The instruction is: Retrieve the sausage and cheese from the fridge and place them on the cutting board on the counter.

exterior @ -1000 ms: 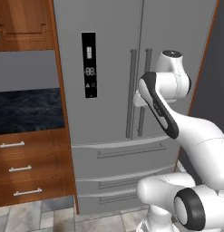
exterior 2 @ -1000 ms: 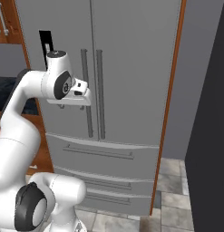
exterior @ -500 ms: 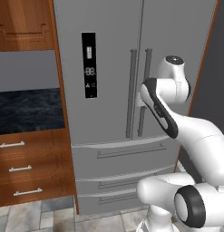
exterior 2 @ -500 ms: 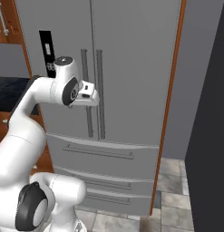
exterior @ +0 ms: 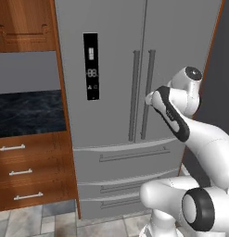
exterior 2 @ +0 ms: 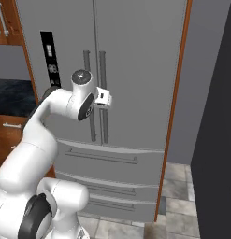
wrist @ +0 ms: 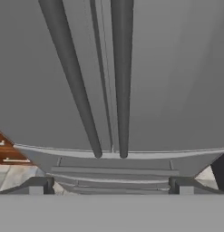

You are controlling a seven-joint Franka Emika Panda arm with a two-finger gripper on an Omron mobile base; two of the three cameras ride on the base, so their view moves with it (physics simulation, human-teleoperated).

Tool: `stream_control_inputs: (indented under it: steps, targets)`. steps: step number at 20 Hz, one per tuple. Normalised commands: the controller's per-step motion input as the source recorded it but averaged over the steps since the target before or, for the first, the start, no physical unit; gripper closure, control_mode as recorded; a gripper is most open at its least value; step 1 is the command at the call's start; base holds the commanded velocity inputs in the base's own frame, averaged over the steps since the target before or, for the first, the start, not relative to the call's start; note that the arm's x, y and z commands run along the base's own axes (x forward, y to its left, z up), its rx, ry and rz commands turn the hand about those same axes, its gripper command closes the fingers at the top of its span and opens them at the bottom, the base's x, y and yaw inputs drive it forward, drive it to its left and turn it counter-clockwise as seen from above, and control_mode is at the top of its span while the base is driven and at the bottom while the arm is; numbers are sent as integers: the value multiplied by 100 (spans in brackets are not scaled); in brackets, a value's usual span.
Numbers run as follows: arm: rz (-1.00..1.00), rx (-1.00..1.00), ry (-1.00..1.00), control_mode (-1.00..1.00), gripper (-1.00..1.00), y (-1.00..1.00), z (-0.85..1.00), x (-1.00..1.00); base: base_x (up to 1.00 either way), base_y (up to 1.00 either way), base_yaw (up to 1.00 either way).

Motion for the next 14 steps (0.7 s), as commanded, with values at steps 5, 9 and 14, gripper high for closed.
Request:
stream_control_inputs:
  steps: [5, 9, 14]
  targets:
    - [0, 15, -1, -100, -100, -10, 0, 50, 0, 0, 0]
    - [-3, 9, 0, -100, -100, -4, 0, 46, 0, 0, 0]
    - [-7, 1, -1, -100, -100, 0, -3, 46, 0, 0, 0]
